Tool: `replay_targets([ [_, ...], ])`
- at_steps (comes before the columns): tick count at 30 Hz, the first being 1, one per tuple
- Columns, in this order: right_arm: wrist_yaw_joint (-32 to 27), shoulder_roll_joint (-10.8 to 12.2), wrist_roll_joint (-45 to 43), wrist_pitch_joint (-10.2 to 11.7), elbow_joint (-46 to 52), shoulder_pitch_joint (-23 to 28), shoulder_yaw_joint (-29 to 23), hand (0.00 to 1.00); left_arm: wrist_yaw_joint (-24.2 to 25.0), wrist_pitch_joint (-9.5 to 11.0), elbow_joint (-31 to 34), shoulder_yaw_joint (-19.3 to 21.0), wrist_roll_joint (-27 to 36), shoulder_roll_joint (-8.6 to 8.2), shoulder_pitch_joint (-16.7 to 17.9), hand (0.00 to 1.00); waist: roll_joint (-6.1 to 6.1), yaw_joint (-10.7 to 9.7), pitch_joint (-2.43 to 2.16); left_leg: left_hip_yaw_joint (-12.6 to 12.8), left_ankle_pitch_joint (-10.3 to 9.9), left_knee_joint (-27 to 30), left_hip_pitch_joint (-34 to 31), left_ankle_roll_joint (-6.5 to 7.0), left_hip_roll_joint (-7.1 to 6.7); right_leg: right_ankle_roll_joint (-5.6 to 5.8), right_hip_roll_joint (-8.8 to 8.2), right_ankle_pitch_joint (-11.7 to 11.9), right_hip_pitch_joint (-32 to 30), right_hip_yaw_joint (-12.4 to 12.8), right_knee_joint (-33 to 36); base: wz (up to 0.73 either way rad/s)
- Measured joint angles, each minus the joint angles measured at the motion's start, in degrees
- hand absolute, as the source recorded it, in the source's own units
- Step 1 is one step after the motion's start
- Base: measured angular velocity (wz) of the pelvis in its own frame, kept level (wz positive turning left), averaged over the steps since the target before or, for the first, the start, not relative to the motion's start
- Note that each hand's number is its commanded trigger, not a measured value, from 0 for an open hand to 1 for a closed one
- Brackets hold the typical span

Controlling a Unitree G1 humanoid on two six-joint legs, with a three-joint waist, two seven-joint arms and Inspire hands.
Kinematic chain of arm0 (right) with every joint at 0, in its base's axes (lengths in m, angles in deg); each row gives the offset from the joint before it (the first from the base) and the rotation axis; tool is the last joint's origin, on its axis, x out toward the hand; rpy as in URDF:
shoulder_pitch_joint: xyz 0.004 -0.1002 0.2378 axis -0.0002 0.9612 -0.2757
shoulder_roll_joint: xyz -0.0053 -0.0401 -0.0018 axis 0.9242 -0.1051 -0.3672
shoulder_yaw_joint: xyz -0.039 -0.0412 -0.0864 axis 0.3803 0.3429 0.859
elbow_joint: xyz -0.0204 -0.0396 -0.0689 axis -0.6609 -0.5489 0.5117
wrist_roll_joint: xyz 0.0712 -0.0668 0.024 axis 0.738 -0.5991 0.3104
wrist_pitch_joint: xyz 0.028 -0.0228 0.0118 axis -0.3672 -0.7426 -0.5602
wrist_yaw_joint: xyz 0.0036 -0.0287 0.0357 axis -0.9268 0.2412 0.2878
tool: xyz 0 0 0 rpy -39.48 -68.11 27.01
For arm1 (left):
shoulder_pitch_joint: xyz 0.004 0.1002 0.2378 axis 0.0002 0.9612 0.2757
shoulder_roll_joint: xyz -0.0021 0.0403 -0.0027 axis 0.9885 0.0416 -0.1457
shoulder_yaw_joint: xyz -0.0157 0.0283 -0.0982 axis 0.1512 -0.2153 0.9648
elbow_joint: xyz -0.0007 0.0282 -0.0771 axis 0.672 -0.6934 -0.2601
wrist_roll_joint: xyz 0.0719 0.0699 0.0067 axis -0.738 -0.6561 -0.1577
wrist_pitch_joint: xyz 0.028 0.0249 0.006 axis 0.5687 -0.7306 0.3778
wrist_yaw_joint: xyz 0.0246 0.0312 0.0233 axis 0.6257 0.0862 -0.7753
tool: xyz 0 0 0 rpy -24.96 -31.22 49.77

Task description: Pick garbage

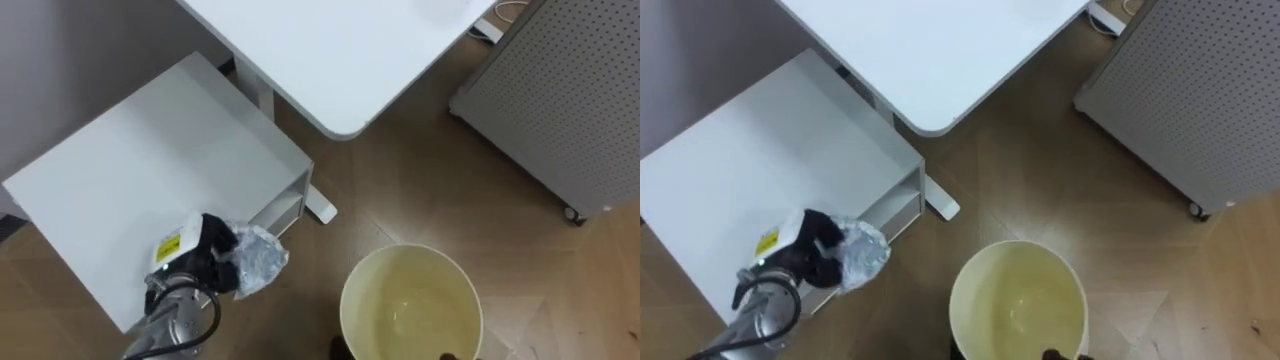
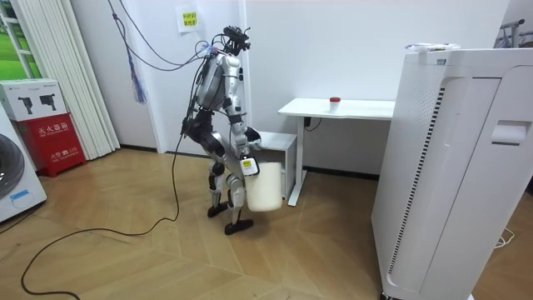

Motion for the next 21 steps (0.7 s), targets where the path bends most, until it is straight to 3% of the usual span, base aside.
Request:
replay_targets([
  [3, -0.6, 1.6, 0.0, 1.2, 0.4, -1.0, 1.6, 1.0, 2.3, 0.9, 1.6, -2.9, 3.2, -2.23, 1.1, 1.0, -0.6, 0.0, -0.07, 0.0, 0.0, 0.1, 0.0, 0.03, -0.02, 0.02, -0.13, 0.0, 0.0, -0.1, 0.1, 0.0],
  [5, -0.7, 2.5, -0.1, 1.8, 0.3, -1.9, 2.4, 1.0, 3.7, 1.3, 1.5, -3.9, 3.2, -5.32, 1.2, 1.0, -1.24, -0.1, -0.06, 0.0, 0.0, 0.1, 0.0, 0.04, -0.12, 0.07, -0.51, -0.1, 0.0, -0.2, 0.7, 0.04],
  [8, -0.4, 2.7, -0.6, 2.0, 1.0, -2.0, 4.0, 1.0, 6.1, 2.5, 1.7, -5.9, 3.4, -8.16, 1.7, 1.0, -1.59, -0.2, -0.19, 0.0, -0.1, 0.4, 0.0, 0.19, -0.06, 0.11, -0.31, -0.1, 0.0, -0.1, 0.6, -0.01],
  [11, -0.3, 4.0, -0.3, 1.9, 1.1, -2.1, 4.8, 1.0, 8.1, 2.7, 2.2, -7.3, 3.7, -9.56, 2.2, 1.0, -1.56, 0.0, -0.19, 0.0, -0.5, 1.3, -0.3, 0.11, 0.28, 0.08, 0.13, -0.1, -0.1, 0.1, 0.7, -0.09],
  [19, 0.1, 4.5, 2.2, 2.1, 1.1, -1.6, 6.8, 1.0, 11.7, 2.7, 4.4, -11.7, 3.7, -12.13, 2.5, 1.0, -1.44, 1.0, -0.34, -0.3, -0.7, 1.7, -0.8, 0.15, 0.6, 0.01, 0.38, 0.2, -0.3, 0.0, 0.8, 0.0],
  [20, 0.1, 4.6, 2.4, 2.1, 1.2, -1.6, 6.9, 1.0, 12.3, 2.7, 4.4, -12.6, 3.7, -12.15, 2.5, 0.92, -1.43, 1.1, -0.36, -0.3, -0.7, 2.1, -0.8, 0.15, 0.66, -0.02, 0.42, 0.2, -0.3, -0.1, 0.8, 0.0],
  [21, 0.1, 4.6, 2.3, 2.1, 1.2, -1.7, 7.0, 1.0, 12.6, 2.7, 4.4, -12.9, 3.7, -12.16, 2.5, 0.08, -1.43, 1.1, -0.36, -0.2, -0.7, 2.2, -0.8, 0.15, 0.71, -0.04, 0.45, 0.2, -0.3, -0.1, 0.8, 0.0],
])
